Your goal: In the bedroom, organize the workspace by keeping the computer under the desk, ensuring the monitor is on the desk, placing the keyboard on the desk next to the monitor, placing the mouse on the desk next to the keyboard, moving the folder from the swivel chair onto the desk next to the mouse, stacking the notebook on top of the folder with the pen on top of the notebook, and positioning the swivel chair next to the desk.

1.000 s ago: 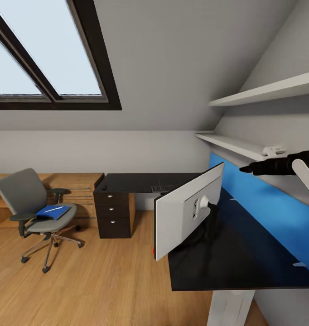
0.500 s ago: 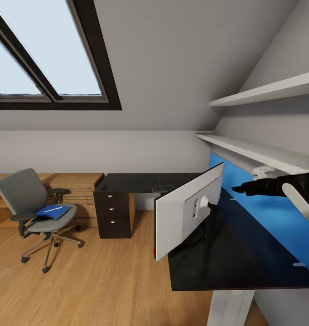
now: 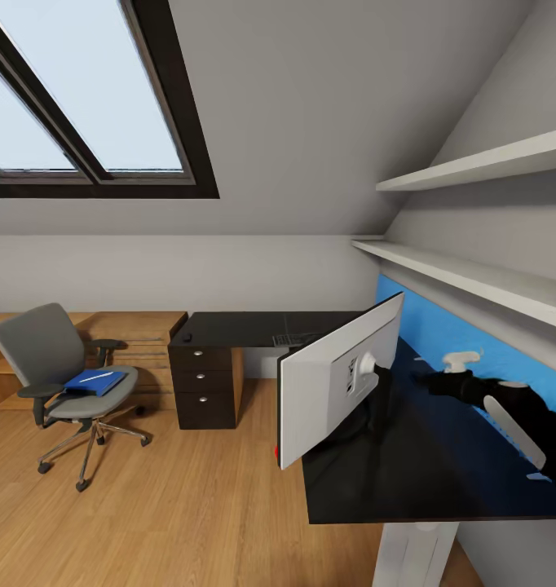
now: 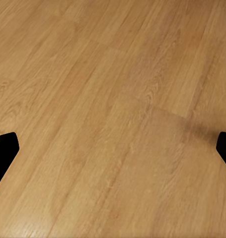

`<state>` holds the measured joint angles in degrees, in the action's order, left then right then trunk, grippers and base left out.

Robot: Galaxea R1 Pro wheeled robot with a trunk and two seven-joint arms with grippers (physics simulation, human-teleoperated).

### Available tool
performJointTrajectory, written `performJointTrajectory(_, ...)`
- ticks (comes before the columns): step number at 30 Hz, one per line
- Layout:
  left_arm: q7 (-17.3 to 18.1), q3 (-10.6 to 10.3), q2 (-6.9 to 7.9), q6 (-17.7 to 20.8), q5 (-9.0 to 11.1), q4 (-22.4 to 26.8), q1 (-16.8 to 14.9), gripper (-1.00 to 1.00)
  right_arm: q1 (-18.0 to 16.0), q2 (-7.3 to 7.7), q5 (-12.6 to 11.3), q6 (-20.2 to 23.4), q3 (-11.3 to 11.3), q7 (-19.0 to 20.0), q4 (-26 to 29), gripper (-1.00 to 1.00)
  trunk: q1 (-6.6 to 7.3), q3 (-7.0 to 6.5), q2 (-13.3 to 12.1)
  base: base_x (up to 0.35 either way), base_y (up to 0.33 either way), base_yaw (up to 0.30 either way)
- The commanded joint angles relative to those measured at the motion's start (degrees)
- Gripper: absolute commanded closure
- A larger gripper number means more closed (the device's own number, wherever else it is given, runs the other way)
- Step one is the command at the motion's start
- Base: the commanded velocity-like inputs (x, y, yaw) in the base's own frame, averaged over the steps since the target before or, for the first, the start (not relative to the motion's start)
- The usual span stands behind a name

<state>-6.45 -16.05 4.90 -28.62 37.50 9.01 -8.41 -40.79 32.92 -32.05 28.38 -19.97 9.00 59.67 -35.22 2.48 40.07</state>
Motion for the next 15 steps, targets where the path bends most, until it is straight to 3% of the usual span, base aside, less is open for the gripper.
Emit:
performJointTrajectory(1, -0.5, -0.49, 0.04, -0.12, 0.03, 0.04, -0.03, -1.0, 0.19, -0.56, -0.15, -1.66, -0.1, 0.03, -1.62, -1.0, -0.01, 0.1, 0.1, 0.0, 0.0, 0.0)
performJointTrajectory(4, -0.5, -0.47, 0.09, -0.12, 0.09, 0.04, -0.03, -1.0, 0.9, -3.67, -0.18, -11.1, -0.12, 0.09, -11.17, -1.0, -0.01, 0.1, 0.1, 0.0, 0.0, 0.0)
performJointTrajectory(6, -0.5, -0.47, 0.15, -0.12, 0.11, 0.04, -0.03, -1.0, 1.07, -6.94, -0.14, -18.74, -0.1, 0.11, -17.9, -1.0, -0.01, 0.1, 0.1, 0.0, 0.0, 0.0)
performJointTrajectory(7, -0.5, -0.47, 0.21, -0.12, 0.17, 0.04, -0.03, -1.0, 1.13, -9.26, -0.1, -24.37, -0.04, 0.08, -22.1, -1.0, -0.01, 0.1, 0.1, 0.0, 0.0, 0.0)
performJointTrajectory(10, -0.5, -0.47, 0.26, -0.12, 0.24, 0.04, -0.03, -1.0, 1.19, -11.77, -0.12, -32.03, -0.05, 0.07, -27.69, -1.0, -0.01, 0.1, 0.1, 0.0, 0.0, 0.0)
performJointTrajectory(12, -0.5, -0.47, 0.28, -0.12, 0.28, 0.02, -0.03, -1.0, 1.2, -14.52, -0.22, -43.3, 0.0, 0.13, -34.59, -1.0, -0.01, 0.1, 0.1, 0.0, 0.0, 0.0)
performJointTrajectory(15, -0.5, -0.47, 0.31, -0.12, 0.29, 0.03, -0.03, -1.0, 1.22, -15.76, -0.23, -47.53, -0.02, 0.09, -37.36, -1.0, -0.01, 0.1, 0.1, 0.0, 0.0, 0.0)
